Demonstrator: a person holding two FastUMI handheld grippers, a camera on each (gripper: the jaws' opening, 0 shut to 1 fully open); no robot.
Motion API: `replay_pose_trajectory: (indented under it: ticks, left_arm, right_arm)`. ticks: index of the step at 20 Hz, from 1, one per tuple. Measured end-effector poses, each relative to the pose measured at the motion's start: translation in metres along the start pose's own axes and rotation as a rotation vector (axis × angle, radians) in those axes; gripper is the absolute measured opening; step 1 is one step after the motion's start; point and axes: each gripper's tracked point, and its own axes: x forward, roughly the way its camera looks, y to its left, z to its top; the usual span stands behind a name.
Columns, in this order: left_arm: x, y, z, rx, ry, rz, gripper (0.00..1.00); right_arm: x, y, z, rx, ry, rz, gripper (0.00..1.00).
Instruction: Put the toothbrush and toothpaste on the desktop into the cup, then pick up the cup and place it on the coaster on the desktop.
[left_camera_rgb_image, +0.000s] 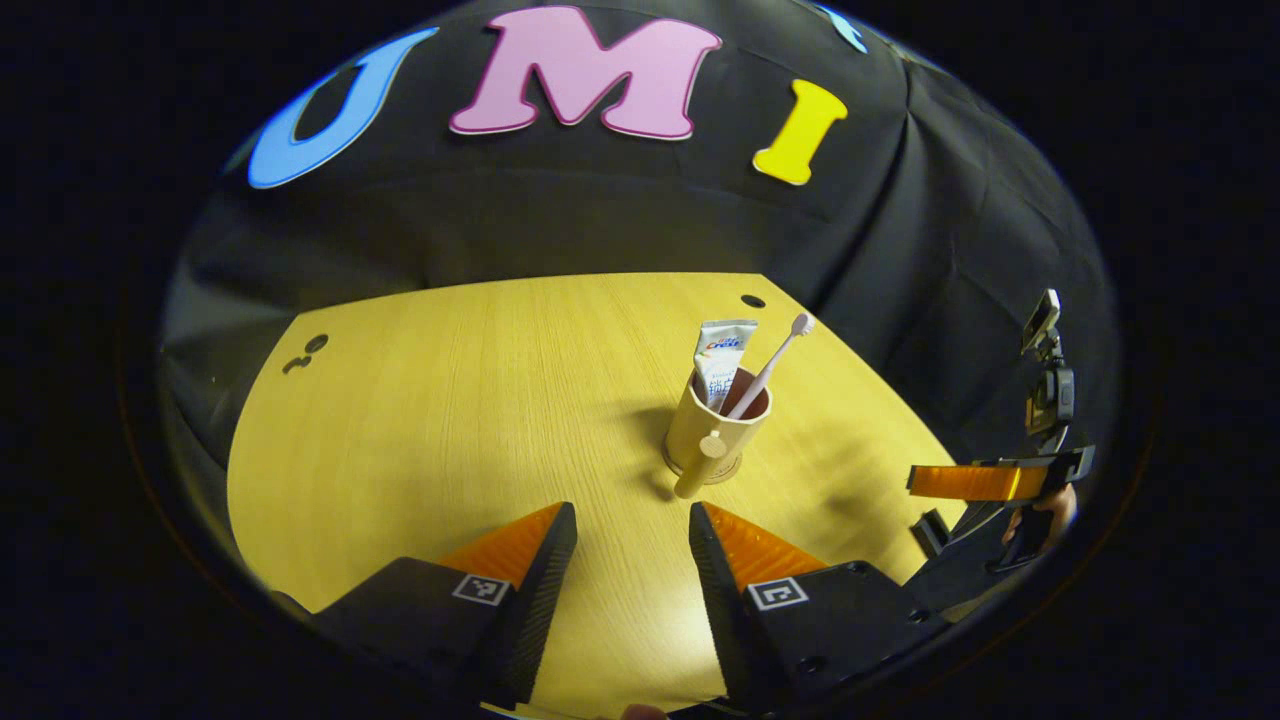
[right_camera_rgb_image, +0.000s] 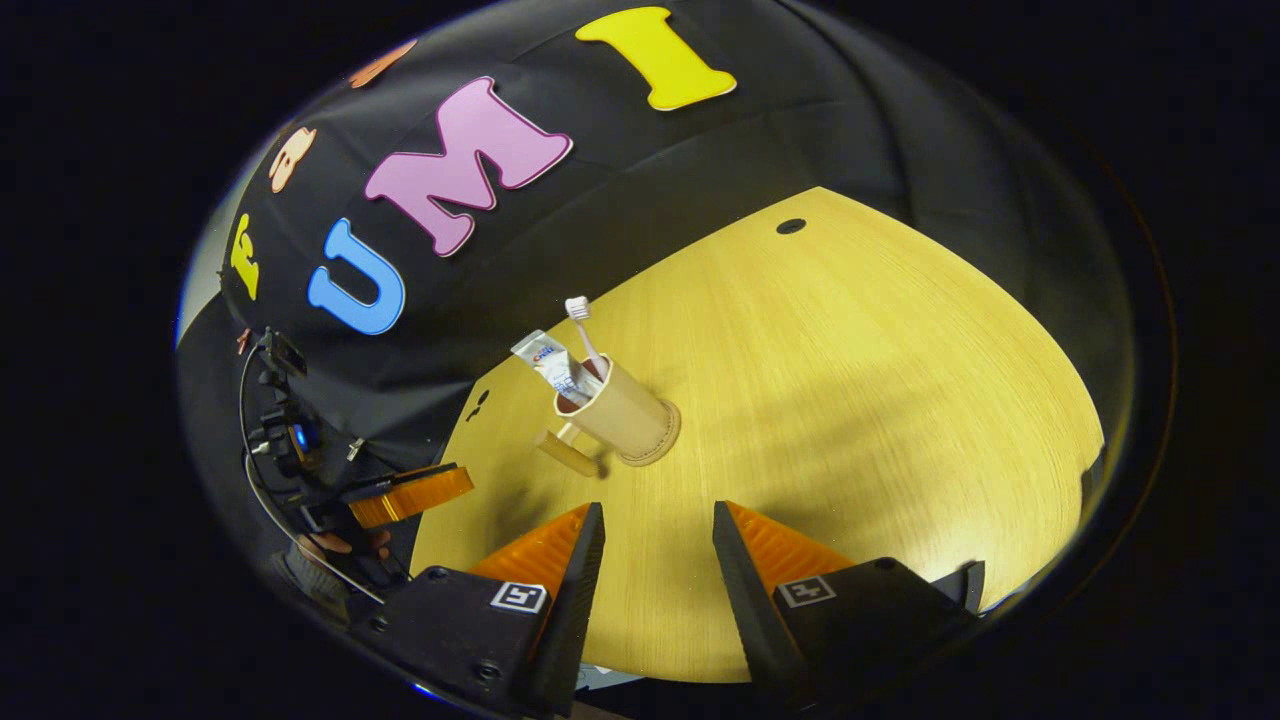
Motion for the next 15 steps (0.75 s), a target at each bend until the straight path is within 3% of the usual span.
replay_pose_trajectory:
  ticks: [4, 15]
  left_arm:
    - [-0.012, -0.001, -0.016, -0.086, -0.014, 0.003, 0.72]
    - [-0.028, -0.003, -0.046, -0.148, 0.001, 0.021, 0.71]
  right_arm:
    - [0.004, 0.015, -0.004, -0.028, 0.022, 0.019, 0.68]
    - [0.004, 0.037, -0.012, -0.056, 0.055, 0.039, 0.68]
